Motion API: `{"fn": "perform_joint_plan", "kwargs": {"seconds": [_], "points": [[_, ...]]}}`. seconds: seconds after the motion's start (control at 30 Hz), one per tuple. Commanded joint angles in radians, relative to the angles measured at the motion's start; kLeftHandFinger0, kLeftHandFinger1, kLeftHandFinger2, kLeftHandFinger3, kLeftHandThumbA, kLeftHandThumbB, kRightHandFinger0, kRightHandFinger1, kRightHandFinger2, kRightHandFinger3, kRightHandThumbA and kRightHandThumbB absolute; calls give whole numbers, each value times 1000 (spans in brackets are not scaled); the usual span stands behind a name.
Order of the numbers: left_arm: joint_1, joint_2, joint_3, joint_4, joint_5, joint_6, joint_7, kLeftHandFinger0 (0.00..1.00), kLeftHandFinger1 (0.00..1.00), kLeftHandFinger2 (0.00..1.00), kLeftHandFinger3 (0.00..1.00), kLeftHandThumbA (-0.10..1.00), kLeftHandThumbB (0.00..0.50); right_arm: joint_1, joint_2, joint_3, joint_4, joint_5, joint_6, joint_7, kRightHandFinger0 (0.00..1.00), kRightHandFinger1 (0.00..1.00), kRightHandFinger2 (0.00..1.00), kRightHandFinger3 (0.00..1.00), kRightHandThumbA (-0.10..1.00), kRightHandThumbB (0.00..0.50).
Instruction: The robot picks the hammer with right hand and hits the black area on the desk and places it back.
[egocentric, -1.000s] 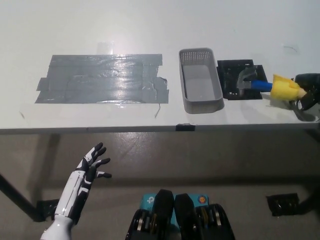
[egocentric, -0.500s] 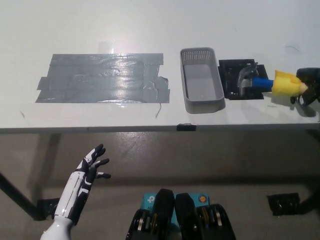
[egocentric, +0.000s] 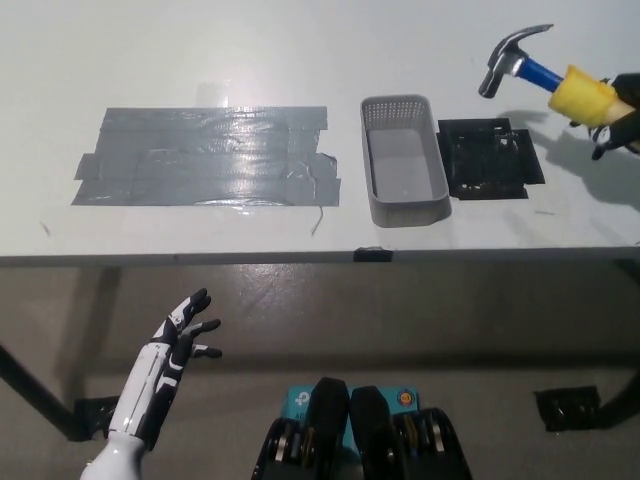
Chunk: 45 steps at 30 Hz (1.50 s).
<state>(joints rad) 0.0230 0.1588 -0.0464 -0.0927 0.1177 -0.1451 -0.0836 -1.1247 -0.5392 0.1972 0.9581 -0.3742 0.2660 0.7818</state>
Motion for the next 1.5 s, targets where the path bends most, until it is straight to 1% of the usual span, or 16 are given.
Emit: {"fn": "perform_joint_plan", "kwargs": {"seconds": [0.0,0.07,0.13,0.23,0.27,0.3,0.33,0.37,0.47,0.57,0.67,0.83,1.2,1.27,1.4,1.47], "points": [[-1,9,8,-24,3,-31,6,657,827,941,932,1000,110,-51,4,-44,64,62,-65,-100,46,489,923,979,-100,150],[-4,10,10,-19,-3,-33,4,658,826,940,929,1000,119,-46,19,-58,111,70,-68,-130,124,619,964,1000,-100,156],[-4,8,8,-19,3,-36,6,659,823,938,925,1000,127,-37,32,-67,159,77,-94,-161,187,656,984,982,-100,158],[-5,8,10,-22,3,-34,8,651,814,929,920,1000,135,-34,70,-160,228,143,-19,-242,200,528,782,743,-100,233],[-4,7,11,-25,1,-30,7,646,812,927,920,1000,130,-36,82,-245,273,219,30,-223,846,1000,1000,1000,126,200],[-5,8,11,-24,2,-32,7,646,812,926,920,1000,129,-38,84,-291,303,257,59,-191,1000,1000,1000,1000,192,200],[-5,9,10,-23,3,-31,7,644,811,925,921,1000,128,-26,90,-329,318,280,37,-216,1000,1000,1000,1000,375,319],[-1,9,10,-25,2,-32,6,642,806,919,921,1000,134,-1,100,-372,313,303,-23,-252,1000,1000,1000,1000,509,380],[-6,8,10,-20,13,-34,12,643,789,895,907,1000,142,27,136,-510,290,383,-184,-373,1000,1000,1000,1000,768,446],[-2,14,11,-32,9,-19,5,660,802,899,917,1000,141,28,156,-575,200,419,-250,-354,1000,1000,1000,1000,895,470],[-3,13,10,-34,12,-25,6,641,780,876,911,1000,130,33,165,-555,97,347,-374,-480,1000,1000,1000,1000,1000,498],[-10,15,8,-27,19,-27,7,641,771,861,908,1000,130,31,148,-505,-55,214,-492,-697,1000,1000,1000,1000,1000,492],[-14,23,8,-23,12,-33,-1,627,761,872,923,1000,122,51,73,-522,-397,26,-518,-992,1000,1000,1000,1000,1000,421],[-18,21,12,-19,4,-39,1,623,759,869,927,1000,111,63,80,-536,-471,36,-508,-980,1000,1000,1000,1000,1000,423],[-29,16,11,-17,6,-39,6,639,787,895,971,1000,102,206,173,-508,-987,139,-358,-749,1000,1000,1000,1000,1000,499],[-30,15,11,-13,0,-54,5,666,814,914,1000,1000,94,286,233,-466,-1164,162,-339,-708,1000,1000,1000,1000,1000,480]]}}
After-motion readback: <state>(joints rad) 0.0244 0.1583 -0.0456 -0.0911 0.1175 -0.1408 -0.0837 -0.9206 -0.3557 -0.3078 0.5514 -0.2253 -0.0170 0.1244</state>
